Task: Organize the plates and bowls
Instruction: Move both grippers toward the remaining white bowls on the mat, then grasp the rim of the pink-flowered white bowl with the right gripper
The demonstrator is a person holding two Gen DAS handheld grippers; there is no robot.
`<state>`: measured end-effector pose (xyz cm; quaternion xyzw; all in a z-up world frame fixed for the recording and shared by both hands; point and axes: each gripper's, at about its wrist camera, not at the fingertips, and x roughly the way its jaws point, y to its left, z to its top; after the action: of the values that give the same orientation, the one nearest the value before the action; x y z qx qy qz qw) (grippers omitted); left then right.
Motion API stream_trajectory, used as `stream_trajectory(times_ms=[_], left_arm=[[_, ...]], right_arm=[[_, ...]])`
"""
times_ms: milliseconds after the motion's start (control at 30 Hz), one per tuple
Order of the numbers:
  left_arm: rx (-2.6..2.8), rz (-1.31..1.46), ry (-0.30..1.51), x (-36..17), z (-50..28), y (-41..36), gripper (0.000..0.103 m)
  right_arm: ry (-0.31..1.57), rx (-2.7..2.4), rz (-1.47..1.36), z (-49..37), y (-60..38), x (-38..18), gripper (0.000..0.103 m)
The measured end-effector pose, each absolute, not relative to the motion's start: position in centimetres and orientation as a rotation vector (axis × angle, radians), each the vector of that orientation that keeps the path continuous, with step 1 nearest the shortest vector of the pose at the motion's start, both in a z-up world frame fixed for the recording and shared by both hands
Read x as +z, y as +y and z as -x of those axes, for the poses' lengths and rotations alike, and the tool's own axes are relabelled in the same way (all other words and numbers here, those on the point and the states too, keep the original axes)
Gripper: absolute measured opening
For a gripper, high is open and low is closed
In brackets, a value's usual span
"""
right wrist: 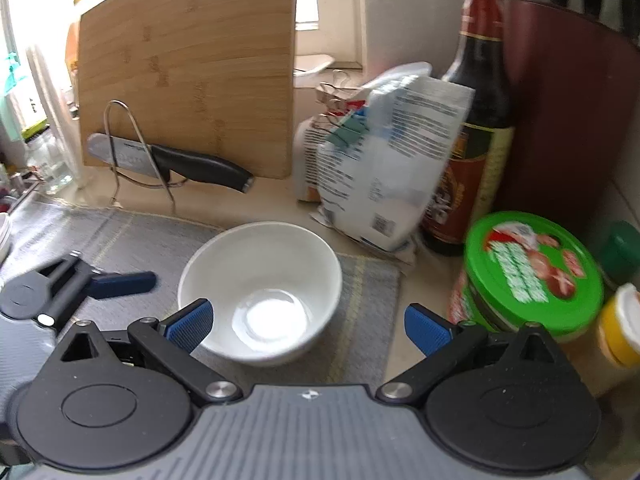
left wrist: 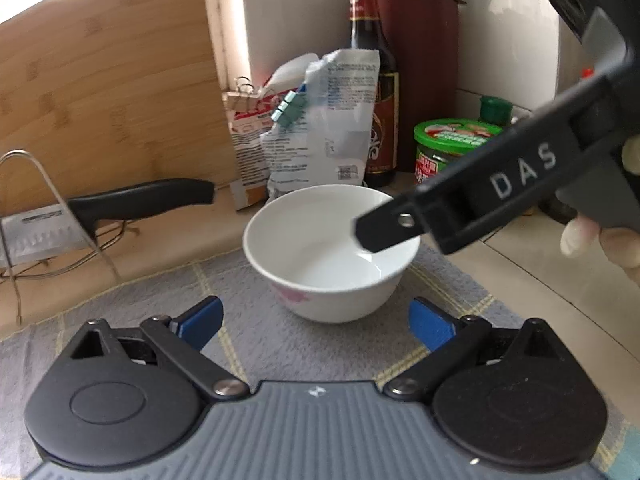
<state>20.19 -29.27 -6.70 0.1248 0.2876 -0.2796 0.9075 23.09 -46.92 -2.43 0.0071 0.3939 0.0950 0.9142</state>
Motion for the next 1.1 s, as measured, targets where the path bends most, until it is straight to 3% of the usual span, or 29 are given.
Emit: stream_trajectory(times_ms=[200, 367, 1100], left_arm=[[-0.571, -0.24, 0.597, -7.2, -21.3, -30.1, 0.095], [-0.596, -0.219, 0.6, -7.3, -21.8, -30.3, 0.088], [-0.616, -0.243, 0.598, -7.3, -21.7, -30.3, 0.087]], right_arm=[[0.82, 0.283, -0.058, -25.4, -47.0, -3.1, 0.101], [0.845, 0.331, -0.07, -26.9, -46.8, -3.6, 0.085], [0.87, 0.382, -0.077, -28.0, -46.5, -3.8, 0.081]])
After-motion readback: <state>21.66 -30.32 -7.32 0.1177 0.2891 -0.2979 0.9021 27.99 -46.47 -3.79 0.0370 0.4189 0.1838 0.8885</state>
